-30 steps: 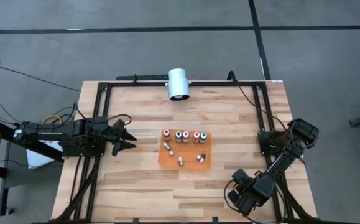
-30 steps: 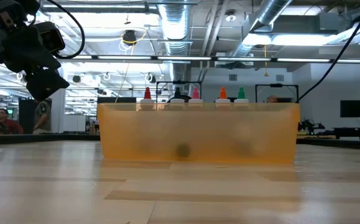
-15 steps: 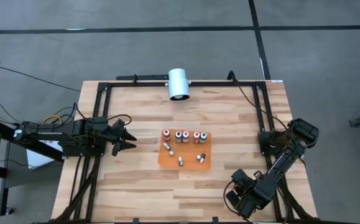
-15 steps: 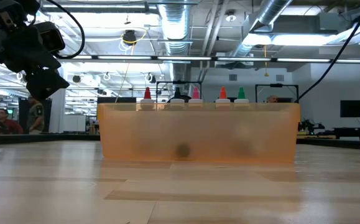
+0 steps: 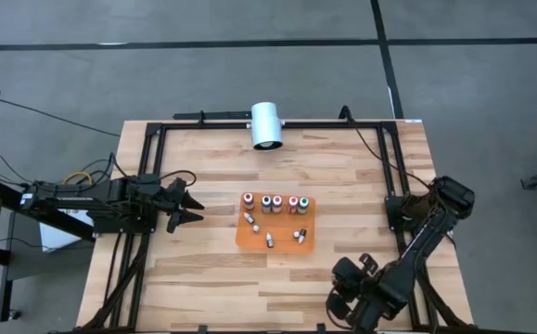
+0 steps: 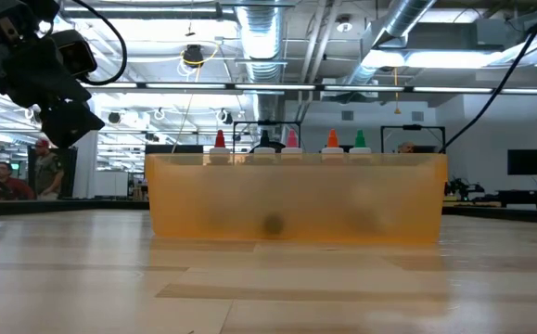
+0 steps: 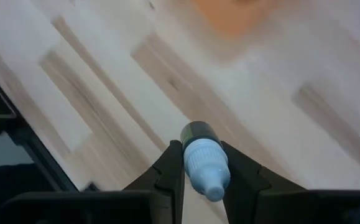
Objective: Pick & Place food coloring
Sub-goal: Put the small green food coloring into the orange bin
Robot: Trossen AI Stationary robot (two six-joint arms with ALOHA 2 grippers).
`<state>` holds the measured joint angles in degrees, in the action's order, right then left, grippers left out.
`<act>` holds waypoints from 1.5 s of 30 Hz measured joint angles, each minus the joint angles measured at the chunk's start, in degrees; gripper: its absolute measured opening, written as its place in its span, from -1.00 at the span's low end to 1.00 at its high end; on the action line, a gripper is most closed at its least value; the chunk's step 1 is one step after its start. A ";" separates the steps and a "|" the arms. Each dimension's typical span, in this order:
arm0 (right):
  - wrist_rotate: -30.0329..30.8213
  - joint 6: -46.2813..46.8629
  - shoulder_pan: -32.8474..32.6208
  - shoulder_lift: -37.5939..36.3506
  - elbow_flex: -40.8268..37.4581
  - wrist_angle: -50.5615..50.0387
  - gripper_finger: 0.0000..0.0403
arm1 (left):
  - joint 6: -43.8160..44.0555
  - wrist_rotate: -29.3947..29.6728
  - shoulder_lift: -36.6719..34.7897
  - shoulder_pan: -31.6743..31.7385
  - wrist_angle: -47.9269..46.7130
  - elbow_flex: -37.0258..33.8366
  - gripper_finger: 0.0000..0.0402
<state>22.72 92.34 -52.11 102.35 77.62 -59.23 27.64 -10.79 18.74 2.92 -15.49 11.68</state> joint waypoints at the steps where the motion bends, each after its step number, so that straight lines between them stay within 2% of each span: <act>1: 0.63 -1.29 0.44 0.00 0.55 0.00 -0.65 | -0.22 -0.01 0.00 0.01 -0.02 0.00 0.03; 5: 3.07 -6.85 2.79 0.00 2.30 0.28 -0.65 | -0.67 -0.02 0.00 0.02 -0.02 0.00 0.03; 11: 2.85 -16.24 6.85 -0.02 2.68 4.48 -0.65 | -1.09 -0.54 0.00 0.02 -0.04 0.00 0.03; 17: 2.21 -20.43 10.93 -0.02 2.68 8.53 -0.65 | -2.57 -1.49 0.00 0.00 -0.04 0.00 0.03; 24: -3.21 -22.70 19.17 -0.02 2.70 11.75 -0.65 | -3.17 -0.72 0.00 0.01 -0.06 0.00 0.03; 30: -3.57 -25.86 27.18 -0.02 2.70 14.89 -0.65 | -2.17 -0.72 0.00 0.02 -0.58 0.00 0.03; 36: -7.16 -27.74 34.43 -0.02 2.70 18.23 -0.65 | -1.34 -0.67 0.02 0.02 -2.95 0.00 0.03; 45: -9.63 -42.39 37.21 -0.02 2.70 29.25 -0.65 | -2.97 -0.54 0.02 0.01 -8.48 0.02 0.03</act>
<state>13.09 49.95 -14.90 102.32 80.31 -29.98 24.67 -11.33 18.76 2.93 -23.97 11.70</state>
